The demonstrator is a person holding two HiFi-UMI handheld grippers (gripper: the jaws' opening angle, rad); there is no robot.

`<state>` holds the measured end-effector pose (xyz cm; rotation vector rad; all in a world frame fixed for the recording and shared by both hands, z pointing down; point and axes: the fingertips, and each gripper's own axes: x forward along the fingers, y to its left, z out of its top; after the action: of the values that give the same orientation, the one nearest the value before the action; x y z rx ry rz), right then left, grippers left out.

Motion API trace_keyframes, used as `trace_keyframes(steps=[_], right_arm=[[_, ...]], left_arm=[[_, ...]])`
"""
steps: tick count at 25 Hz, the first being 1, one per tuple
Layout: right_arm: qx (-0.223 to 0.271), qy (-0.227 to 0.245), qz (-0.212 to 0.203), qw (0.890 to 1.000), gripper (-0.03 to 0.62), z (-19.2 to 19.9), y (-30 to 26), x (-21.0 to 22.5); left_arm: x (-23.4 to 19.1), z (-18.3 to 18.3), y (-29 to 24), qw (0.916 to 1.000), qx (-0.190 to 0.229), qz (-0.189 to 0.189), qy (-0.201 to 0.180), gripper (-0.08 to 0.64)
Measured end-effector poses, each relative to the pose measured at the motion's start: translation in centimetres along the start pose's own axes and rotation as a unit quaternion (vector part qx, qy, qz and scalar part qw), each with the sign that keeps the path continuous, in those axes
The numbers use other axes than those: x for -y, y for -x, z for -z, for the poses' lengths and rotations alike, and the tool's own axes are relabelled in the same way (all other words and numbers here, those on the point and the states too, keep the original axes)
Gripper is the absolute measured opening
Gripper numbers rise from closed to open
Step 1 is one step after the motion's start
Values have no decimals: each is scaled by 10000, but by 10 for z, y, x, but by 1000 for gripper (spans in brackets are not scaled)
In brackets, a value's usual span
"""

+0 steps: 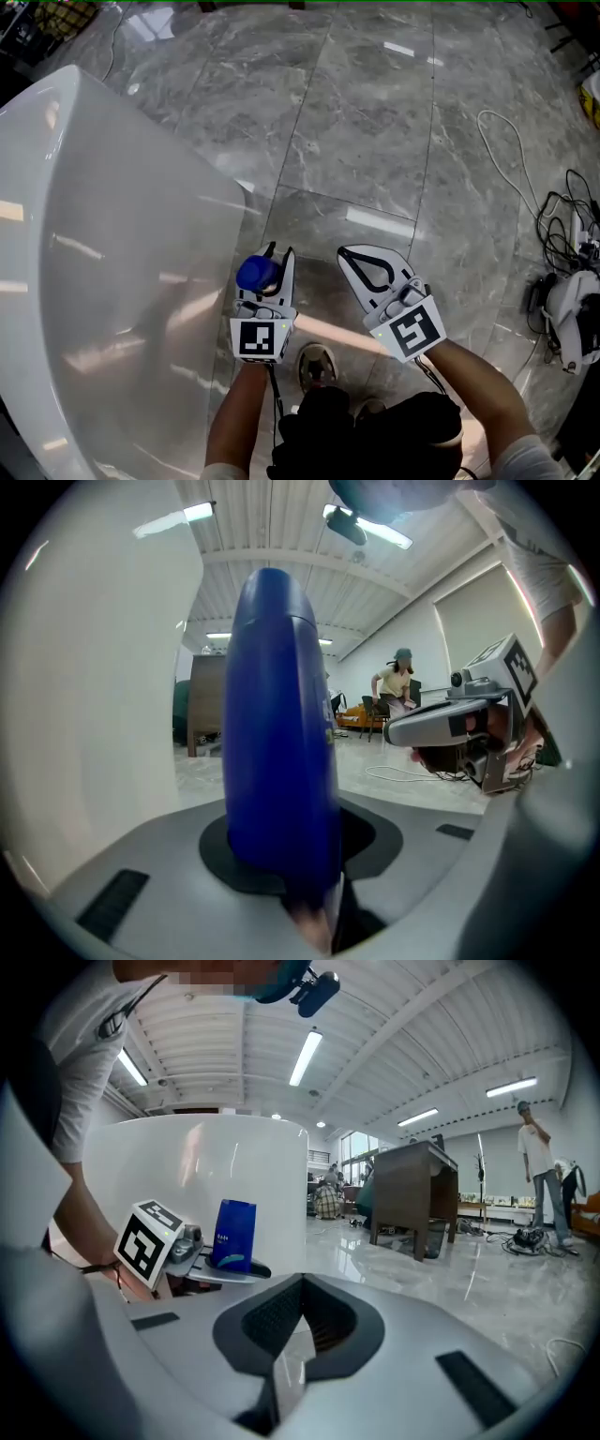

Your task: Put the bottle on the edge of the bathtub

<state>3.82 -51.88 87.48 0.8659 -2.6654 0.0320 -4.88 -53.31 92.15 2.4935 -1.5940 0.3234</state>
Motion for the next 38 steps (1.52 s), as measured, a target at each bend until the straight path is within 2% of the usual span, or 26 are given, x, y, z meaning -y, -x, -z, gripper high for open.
trace_keyframes(steps=[3, 7, 16, 23, 38], right_arm=[[-175, 41, -95, 9998, 3, 9, -3, 3], [-305, -1, -4, 9995, 4, 23, 1, 9], [-626, -90, 146, 9979, 5, 55, 14, 21], [-691, -96, 44, 9976, 3, 71, 8, 16], [-494, -365, -112, 9981, 3, 69, -42, 9]], left_arm=[[-7, 4, -10, 10000, 78, -47, -20, 118], [-15, 24, -24, 9994, -129, -54, -320, 119], [-55, 52, -69, 9984, -119, -491, -251, 119], [-87, 75, -106, 9978, -127, -653, -44, 120], [-109, 119, -125, 9965, -287, -782, -93, 118]])
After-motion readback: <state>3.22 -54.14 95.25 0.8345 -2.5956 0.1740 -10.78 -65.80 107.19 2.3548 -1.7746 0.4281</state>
